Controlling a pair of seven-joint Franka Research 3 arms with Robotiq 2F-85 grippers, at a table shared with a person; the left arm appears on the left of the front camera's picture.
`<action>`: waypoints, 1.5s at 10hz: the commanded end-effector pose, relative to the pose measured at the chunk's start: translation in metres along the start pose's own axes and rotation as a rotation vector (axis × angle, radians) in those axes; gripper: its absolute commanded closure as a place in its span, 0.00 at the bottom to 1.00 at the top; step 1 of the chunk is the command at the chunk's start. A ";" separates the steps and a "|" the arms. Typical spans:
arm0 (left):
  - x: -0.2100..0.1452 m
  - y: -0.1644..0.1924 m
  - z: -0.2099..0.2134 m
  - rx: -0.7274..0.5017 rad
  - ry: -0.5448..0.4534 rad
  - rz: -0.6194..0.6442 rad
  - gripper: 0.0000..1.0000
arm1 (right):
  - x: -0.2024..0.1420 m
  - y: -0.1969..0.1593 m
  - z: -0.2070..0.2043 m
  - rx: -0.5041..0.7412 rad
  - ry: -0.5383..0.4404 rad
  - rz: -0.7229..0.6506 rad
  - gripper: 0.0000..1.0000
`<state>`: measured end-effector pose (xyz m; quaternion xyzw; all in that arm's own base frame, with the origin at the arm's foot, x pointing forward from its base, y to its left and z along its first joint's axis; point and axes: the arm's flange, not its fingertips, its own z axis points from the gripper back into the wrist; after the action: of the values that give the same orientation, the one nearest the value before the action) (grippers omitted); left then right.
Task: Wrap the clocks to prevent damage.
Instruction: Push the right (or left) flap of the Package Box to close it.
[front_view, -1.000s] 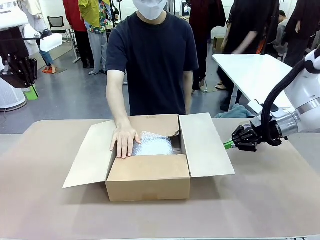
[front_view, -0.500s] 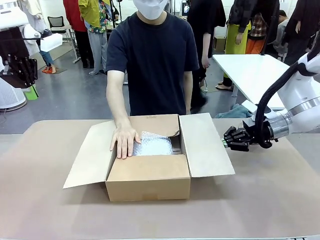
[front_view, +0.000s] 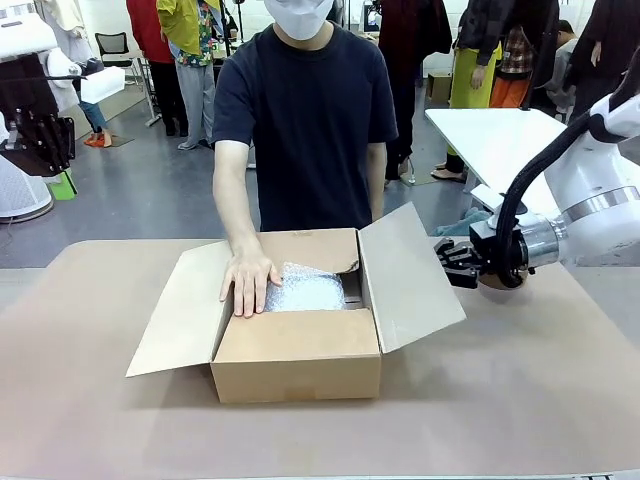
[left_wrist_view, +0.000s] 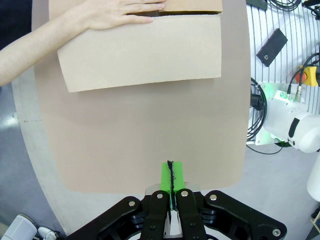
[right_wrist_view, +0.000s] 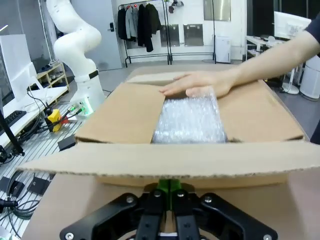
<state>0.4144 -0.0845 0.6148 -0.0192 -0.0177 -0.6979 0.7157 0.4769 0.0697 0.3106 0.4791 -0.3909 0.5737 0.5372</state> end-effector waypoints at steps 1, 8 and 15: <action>-0.002 -0.001 0.002 -0.007 -0.005 -0.002 1.00 | 0.019 0.008 -0.018 0.005 -0.020 0.037 0.99; -0.002 -0.001 0.002 -0.007 -0.005 -0.002 1.00 | 0.035 0.005 -0.072 0.063 0.002 0.075 0.99; -0.002 -0.001 0.002 -0.007 -0.005 -0.002 1.00 | 0.036 -0.033 -0.095 -0.014 0.002 0.041 0.99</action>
<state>0.4144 -0.0845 0.6148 -0.0191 -0.0177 -0.6979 0.7157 0.4895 0.1662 0.3243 0.4683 -0.4009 0.5972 0.5131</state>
